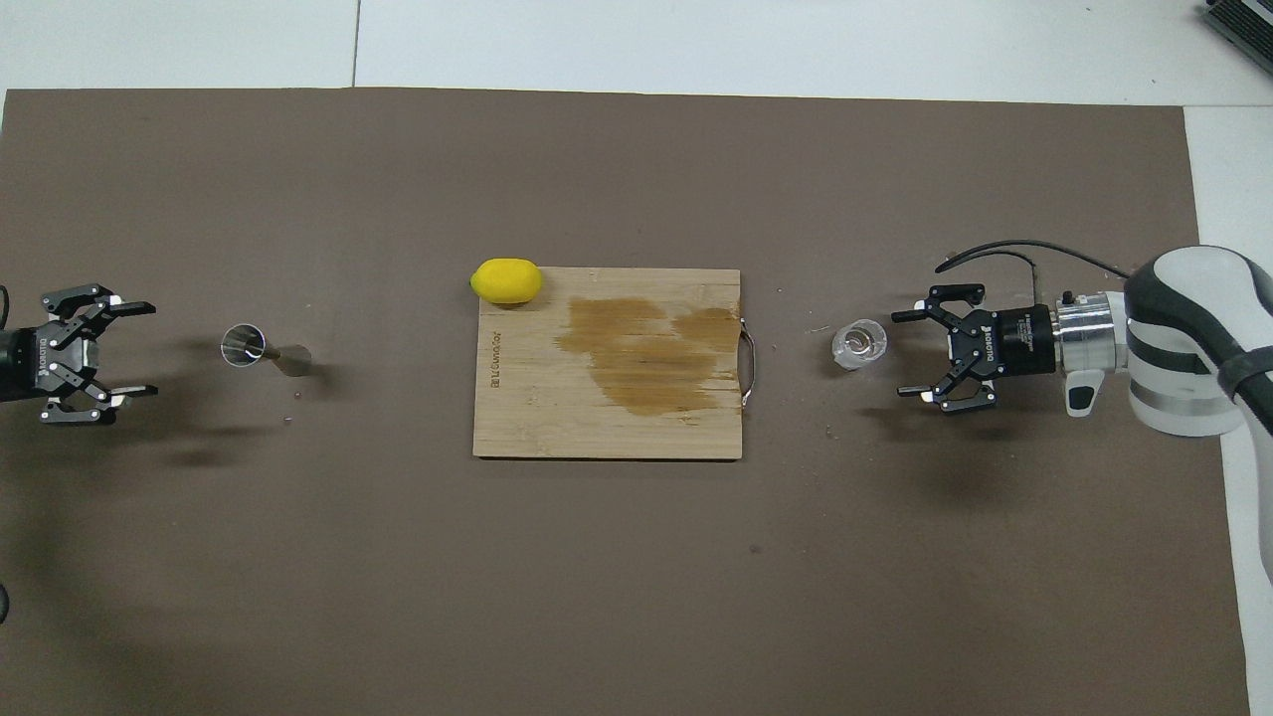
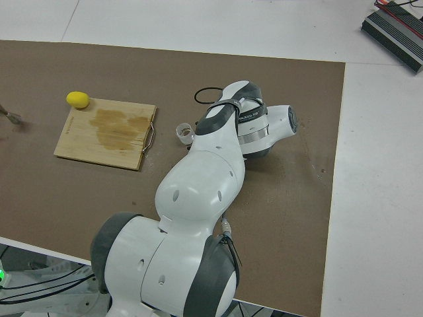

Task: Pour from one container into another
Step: 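Reach the left gripper to the dark cup while the right gripper reaches the clear cup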

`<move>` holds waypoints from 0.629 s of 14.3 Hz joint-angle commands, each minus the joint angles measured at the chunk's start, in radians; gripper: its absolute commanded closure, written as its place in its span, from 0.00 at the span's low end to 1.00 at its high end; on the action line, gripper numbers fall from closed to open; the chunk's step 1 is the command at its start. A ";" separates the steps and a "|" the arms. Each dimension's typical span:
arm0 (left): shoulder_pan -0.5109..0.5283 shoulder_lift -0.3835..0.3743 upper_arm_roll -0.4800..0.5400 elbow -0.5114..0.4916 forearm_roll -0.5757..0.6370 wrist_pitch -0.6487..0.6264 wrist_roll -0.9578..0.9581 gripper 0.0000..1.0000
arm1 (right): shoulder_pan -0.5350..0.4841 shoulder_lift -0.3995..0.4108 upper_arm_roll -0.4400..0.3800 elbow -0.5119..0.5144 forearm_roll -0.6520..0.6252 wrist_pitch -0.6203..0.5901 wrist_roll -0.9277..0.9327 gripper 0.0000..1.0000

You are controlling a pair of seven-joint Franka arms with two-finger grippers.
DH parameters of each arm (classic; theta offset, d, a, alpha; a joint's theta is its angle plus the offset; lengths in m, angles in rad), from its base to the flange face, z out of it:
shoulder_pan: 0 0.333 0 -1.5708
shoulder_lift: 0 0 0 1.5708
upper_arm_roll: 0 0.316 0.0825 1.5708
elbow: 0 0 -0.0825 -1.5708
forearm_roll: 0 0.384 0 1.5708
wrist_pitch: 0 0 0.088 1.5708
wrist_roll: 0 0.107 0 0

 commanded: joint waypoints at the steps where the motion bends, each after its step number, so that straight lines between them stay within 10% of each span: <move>1: 0.007 0.001 -0.003 -0.065 -0.036 0.012 0.068 0.00 | -0.017 0.036 0.023 0.034 0.034 0.018 -0.031 0.00; 9: -0.041 -0.012 -0.006 -0.151 -0.095 0.081 0.109 0.00 | -0.011 0.062 0.043 0.029 0.083 0.045 -0.067 0.00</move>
